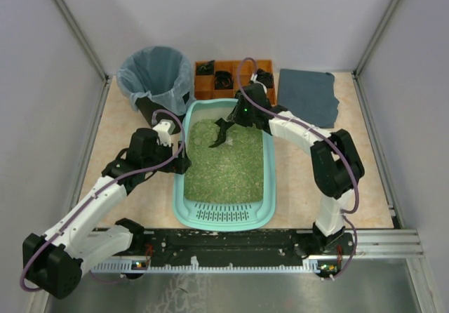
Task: Clean the litter box
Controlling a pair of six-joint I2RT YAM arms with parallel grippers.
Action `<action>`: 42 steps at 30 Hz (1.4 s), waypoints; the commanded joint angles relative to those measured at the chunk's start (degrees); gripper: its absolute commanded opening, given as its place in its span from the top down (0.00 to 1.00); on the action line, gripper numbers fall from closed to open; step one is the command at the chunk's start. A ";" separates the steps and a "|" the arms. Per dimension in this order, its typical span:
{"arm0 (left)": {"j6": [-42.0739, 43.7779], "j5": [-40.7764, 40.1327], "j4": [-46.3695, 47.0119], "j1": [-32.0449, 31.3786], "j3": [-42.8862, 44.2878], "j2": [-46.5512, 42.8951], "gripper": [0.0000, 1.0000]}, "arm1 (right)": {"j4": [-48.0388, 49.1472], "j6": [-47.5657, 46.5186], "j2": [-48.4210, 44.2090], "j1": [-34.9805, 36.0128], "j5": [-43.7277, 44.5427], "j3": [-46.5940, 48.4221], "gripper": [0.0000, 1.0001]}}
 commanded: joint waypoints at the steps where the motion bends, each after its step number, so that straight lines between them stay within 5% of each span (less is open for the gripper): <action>1: 0.44 0.91 0.02 -0.30 0.33 0.35 0.06 | -0.30 1.24 2.00 1.63 -7.40 -1.16 1.00; 42: 0.19 0.30 1.51 -0.22 -0.50 -4.30 0.04 | 14.63 16.58 -36.69 -5.56 -9.96 -30.58 1.00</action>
